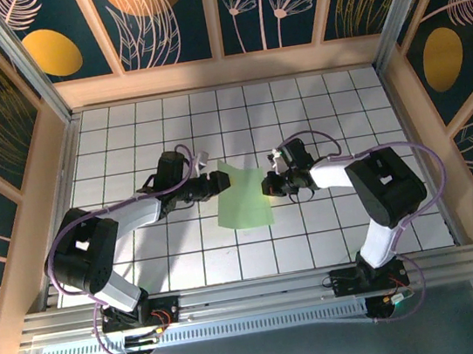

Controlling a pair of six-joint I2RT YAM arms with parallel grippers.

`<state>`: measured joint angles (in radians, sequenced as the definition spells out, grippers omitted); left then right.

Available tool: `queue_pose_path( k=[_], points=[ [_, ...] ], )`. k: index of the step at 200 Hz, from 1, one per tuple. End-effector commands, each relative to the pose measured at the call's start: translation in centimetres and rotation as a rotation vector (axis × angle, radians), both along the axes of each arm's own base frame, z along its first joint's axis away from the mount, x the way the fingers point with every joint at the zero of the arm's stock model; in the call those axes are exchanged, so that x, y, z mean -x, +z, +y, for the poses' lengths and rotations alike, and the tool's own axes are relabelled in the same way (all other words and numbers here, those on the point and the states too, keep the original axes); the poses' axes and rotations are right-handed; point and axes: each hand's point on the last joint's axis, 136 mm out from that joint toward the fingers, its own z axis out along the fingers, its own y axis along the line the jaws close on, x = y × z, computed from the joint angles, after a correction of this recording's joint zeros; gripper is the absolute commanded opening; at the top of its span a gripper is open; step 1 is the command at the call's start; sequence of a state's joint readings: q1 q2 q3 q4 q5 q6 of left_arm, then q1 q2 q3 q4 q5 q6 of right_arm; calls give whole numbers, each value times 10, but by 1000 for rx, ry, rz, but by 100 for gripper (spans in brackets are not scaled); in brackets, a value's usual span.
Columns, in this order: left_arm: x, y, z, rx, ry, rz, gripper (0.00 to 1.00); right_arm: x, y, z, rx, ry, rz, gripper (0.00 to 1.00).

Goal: Fold a paper plane with a square sheet of paper (fold left side to right side)
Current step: First fold in half a square sheet of paper at the center of the table.

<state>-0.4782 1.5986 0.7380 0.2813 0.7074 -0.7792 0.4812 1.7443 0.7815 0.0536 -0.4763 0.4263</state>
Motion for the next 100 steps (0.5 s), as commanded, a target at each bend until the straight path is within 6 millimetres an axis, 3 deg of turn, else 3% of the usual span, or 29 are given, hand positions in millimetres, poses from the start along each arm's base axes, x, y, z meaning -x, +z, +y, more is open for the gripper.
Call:
queue_pose_path(
  k=[1,46,58,100],
  points=[
    [0,12,-14,59,-37,-13,60,11,-27,-10,95,-18,63,0],
    [-4,5,-36,74,-68,-4,63,12,-22,-8,82,-10,51,0],
    [-5,-7,-41,63,-73,20,63,12,-20,-7,68,-11,47,0],
    [-13,-23,-45,18,-52,36,61,12,-7,0,-2,-12,27,0]
  ],
)
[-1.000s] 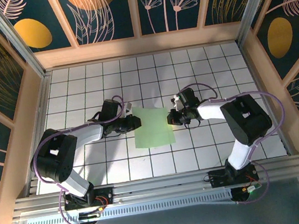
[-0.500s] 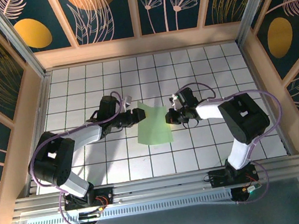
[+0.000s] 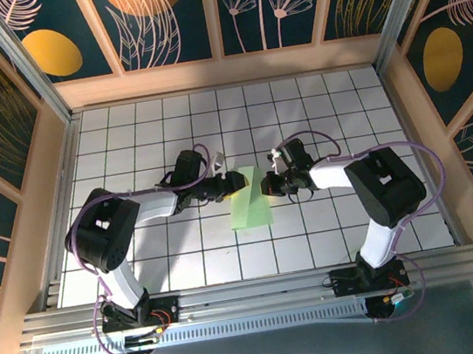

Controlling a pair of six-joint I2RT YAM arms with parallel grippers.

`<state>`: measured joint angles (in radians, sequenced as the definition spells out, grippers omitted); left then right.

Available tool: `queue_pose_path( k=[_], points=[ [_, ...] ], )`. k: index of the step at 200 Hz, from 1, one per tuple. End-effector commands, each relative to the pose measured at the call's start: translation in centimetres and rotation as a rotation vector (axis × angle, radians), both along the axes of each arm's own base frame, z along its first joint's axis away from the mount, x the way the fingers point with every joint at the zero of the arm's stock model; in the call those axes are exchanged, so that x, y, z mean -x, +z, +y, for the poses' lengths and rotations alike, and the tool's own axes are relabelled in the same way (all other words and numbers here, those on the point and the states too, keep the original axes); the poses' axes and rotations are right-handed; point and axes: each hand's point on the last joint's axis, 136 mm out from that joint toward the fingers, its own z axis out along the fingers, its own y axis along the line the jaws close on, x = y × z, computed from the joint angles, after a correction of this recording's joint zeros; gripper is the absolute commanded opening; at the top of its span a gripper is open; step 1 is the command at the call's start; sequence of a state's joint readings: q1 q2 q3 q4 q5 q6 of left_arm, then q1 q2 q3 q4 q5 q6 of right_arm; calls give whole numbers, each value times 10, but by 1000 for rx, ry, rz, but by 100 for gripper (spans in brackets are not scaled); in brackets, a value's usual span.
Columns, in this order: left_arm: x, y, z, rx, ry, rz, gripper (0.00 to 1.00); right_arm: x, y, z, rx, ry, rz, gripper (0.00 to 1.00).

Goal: Fold a paper plane with a square sheet of paper (fold left side to right side)
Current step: First fold in half a square sheet of paper at the center of the table.

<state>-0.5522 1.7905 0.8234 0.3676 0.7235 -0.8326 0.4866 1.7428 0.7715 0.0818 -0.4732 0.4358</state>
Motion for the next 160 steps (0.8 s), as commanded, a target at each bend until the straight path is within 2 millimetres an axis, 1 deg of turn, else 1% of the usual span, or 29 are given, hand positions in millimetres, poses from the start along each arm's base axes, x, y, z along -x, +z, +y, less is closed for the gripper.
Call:
queue_pose_path(
  k=[1,25,34,55,62,86,108,128,148,160],
  points=[
    [-10,5,-6,7,10,-32,61,13,-7,-2,5,-8,39,0],
    [-12,-4,-4,-28,21,-25,56,12,5,5,-53,-2,19,0],
    [-11,-8,-2,-39,23,-19,53,10,11,8,-74,-1,10,0],
    [-12,-13,0,-66,28,-20,41,7,22,11,-104,2,-11,0],
    [-12,-13,0,-73,30,-21,35,6,26,11,-110,-1,-21,0],
    [-13,-15,1,-88,30,-25,20,-1,42,5,-124,-24,-64,0],
    [-12,-15,1,-96,29,-26,9,-4,57,-5,-151,-42,-95,12],
    [-13,-15,2,-99,32,-28,4,-2,70,-9,-196,-33,-111,25],
    [-13,-14,1,-99,31,-32,1,3,80,-3,-263,-5,-110,45],
    [-13,-14,1,-101,35,-32,0,7,84,2,-307,9,-97,54]
  ],
)
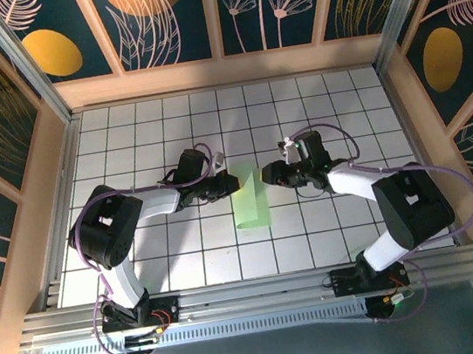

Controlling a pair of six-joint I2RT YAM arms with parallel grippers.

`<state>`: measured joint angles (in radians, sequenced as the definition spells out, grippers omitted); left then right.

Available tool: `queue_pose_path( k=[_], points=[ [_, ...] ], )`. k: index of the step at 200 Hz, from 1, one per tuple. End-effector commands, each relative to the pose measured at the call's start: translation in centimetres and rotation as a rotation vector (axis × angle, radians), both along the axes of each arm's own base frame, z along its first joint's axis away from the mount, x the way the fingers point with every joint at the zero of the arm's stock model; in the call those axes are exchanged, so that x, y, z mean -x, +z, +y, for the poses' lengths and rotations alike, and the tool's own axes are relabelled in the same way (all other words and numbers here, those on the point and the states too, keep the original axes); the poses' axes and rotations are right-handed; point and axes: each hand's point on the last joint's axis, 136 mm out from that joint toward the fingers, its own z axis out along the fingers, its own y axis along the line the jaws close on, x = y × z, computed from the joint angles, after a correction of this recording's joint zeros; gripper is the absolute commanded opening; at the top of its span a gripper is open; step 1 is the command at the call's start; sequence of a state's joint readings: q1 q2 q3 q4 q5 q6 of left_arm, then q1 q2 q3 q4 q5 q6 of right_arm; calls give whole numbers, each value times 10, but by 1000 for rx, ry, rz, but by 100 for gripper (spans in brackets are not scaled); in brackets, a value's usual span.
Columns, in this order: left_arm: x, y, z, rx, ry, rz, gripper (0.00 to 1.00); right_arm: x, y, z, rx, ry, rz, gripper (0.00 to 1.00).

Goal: Fold a paper plane with a square sheet of paper (fold left side to right side)
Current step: First fold in half a square sheet of paper at the center of the table.

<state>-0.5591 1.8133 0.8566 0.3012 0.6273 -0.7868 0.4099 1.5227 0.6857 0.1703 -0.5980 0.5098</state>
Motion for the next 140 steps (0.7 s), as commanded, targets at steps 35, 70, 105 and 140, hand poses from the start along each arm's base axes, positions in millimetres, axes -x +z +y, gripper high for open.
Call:
queue_pose_path(
  k=[35,70,105,140],
  points=[
    [-1,0,-4,-12,-8,-7,0,17,7,27,-134,91,42,60],
    [-1,1,-5,-11,-14,-8,0,19,-5,40,-145,114,85,58],
    [-1,1,-5,-13,-16,-8,0,20,-7,51,-173,145,110,45],
    [-2,5,-6,-8,-15,-16,0,21,-11,53,-168,146,131,27]
  ],
)
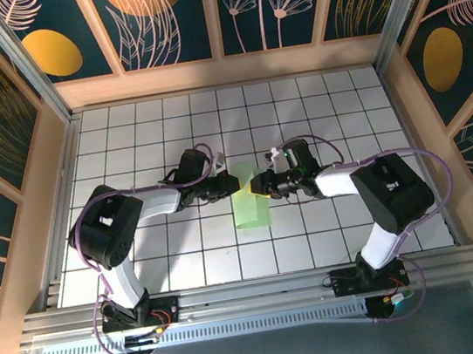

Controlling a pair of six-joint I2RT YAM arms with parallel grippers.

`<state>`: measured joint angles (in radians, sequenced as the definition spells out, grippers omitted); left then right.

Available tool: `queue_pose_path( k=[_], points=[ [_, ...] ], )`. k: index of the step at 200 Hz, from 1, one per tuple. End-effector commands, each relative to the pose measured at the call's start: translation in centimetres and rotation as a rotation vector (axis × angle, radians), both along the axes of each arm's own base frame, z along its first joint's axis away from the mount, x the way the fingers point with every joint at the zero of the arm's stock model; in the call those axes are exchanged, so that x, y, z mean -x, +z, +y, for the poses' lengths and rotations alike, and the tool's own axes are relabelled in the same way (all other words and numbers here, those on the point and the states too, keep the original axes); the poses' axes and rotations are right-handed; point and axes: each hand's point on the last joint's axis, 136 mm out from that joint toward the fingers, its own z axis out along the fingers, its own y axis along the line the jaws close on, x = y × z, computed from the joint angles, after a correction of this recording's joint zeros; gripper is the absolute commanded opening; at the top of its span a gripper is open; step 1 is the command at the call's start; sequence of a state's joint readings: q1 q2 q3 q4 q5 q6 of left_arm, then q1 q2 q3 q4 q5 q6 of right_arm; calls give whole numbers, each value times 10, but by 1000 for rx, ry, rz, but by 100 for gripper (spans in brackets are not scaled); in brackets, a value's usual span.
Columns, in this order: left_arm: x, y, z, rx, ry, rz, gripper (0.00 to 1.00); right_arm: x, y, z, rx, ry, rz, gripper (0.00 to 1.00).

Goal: Fold a paper plane with a square sheet of paper (fold left side to right side)
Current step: First fold in half a square sheet of paper at the center of the table.

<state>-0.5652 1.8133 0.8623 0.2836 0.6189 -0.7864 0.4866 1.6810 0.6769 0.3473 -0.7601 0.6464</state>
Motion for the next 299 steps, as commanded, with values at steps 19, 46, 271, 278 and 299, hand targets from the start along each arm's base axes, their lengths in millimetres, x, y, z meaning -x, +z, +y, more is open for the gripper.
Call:
queue_pose_path(
  k=[19,46,271,278,299],
  points=[
    [-4,13,-5,6,-8,-33,4,-6,3,6,-7,4,-12,16],
    [-6,28,2,-9,20,-79,18,-8,-8,-1,57,-21,-3,3],
    [5,-28,12,-226,39,-19,47,-11,-40,-15,272,-59,-6,2],
    [5,-29,12,-227,38,-17,46,-10,-41,-15,273,-57,-5,2],
    [6,-34,12,-237,35,-7,44,-10,-40,-15,272,-58,-7,3]
  ],
)
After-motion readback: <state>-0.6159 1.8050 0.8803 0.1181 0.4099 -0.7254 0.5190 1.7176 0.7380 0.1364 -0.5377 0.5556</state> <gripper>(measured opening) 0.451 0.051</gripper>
